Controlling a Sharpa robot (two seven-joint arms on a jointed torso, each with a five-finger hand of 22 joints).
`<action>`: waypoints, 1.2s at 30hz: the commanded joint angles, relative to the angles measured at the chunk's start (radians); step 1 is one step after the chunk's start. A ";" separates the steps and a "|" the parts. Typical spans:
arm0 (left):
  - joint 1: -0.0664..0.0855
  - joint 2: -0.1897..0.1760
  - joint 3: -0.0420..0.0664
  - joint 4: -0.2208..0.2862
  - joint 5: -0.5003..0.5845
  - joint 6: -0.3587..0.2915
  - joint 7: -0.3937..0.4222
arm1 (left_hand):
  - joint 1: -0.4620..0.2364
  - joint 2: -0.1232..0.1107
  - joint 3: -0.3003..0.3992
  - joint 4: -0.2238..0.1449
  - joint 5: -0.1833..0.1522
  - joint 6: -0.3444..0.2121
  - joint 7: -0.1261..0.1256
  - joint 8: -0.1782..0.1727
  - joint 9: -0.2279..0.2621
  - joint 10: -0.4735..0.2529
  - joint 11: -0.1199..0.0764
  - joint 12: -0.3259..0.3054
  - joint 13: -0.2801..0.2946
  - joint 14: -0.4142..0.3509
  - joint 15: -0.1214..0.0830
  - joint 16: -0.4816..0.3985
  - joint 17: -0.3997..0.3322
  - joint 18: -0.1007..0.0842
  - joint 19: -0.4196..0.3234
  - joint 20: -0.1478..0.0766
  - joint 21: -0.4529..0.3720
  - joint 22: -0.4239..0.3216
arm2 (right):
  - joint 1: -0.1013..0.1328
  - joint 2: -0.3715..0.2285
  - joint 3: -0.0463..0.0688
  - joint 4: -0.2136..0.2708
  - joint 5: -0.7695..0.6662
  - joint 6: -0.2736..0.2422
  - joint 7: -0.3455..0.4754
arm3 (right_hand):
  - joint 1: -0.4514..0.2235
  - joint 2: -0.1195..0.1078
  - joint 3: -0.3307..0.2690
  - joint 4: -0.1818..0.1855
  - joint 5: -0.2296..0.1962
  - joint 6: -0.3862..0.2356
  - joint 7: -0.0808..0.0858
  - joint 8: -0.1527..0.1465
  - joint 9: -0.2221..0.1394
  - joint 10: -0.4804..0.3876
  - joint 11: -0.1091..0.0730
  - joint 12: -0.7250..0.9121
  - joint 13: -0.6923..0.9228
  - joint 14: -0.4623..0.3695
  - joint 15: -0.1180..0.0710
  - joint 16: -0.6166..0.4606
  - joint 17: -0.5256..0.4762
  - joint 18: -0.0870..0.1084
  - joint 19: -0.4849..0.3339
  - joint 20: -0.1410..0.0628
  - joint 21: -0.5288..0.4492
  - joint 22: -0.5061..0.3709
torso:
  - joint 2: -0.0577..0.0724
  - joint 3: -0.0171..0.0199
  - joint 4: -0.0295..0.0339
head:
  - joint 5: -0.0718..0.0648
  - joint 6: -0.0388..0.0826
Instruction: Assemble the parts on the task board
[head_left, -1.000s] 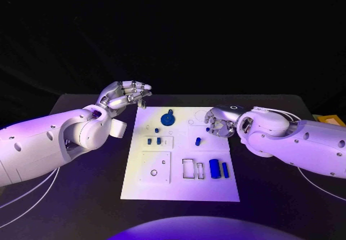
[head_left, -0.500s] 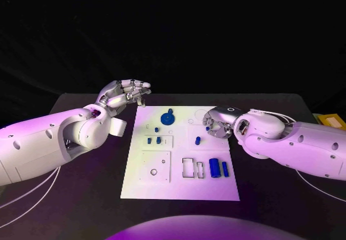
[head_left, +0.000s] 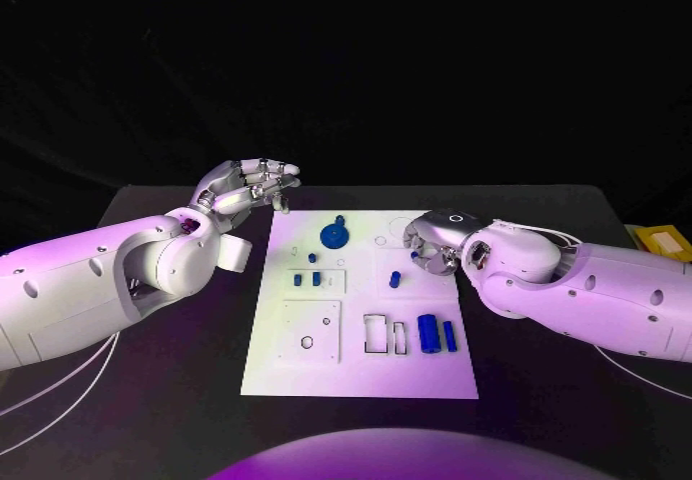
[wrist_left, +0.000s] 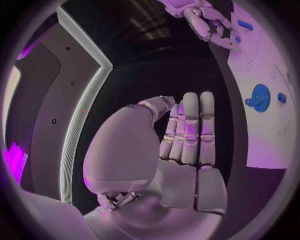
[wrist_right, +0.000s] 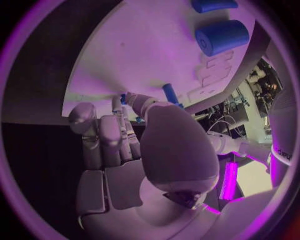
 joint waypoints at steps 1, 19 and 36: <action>0.000 0.000 0.000 0.002 0.003 -0.003 -0.011 | -0.010 0.001 0.000 -0.004 0.002 0.000 0.007 -0.004 -0.002 0.002 0.004 -0.005 -0.002 -0.007 0.001 -0.004 -0.001 0.005 0.000 0.000 -0.007 -0.001 | -0.012 0.007 -0.007 -0.004 -0.041 0.029 -0.022 | -0.003 0.011 0.008 -0.003 -0.007 0.188 -0.025 0.006 0.003 0.013 -0.002 0.006 -0.001 0.005 -0.004 0.008 0.007 -0.007 0.011 -0.001 0.013 0.009 | 0.000 0.0000 0.0008 | -0.001 -0.003; 0.000 -0.006 0.000 0.007 -0.014 -0.004 -0.028 | -0.009 0.000 0.000 -0.008 0.002 -0.002 0.008 -0.007 -0.003 -0.001 0.005 -0.008 -0.004 -0.007 0.002 -0.005 -0.002 0.005 -0.001 0.001 -0.007 -0.001 | -0.027 0.010 -0.009 -0.006 -0.081 0.084 -0.054 | 0.016 0.037 0.069 -0.069 -0.008 0.203 -0.037 0.035 0.034 0.103 -0.027 0.031 0.010 0.031 -0.029 0.034 0.038 -0.022 0.059 -0.024 0.096 0.068 | -0.001 -0.0012 0.0008 | -0.001 -0.012; 0.000 -0.008 -0.001 0.011 -0.017 -0.003 -0.031 | -0.011 -0.001 -0.001 -0.011 0.002 -0.006 0.012 -0.012 -0.006 -0.005 0.008 -0.012 -0.006 -0.010 0.004 -0.007 -0.003 0.005 -0.002 0.002 -0.008 -0.002 | -0.033 0.004 -0.009 0.000 -0.096 0.019 -0.061 | 0.004 0.059 0.137 -0.104 -0.084 0.203 -0.051 0.031 0.048 0.162 -0.048 0.078 0.052 0.058 -0.047 0.058 0.086 -0.032 0.085 -0.042 0.143 0.104 | -0.001 -0.0010 -0.0002 | -0.001 -0.013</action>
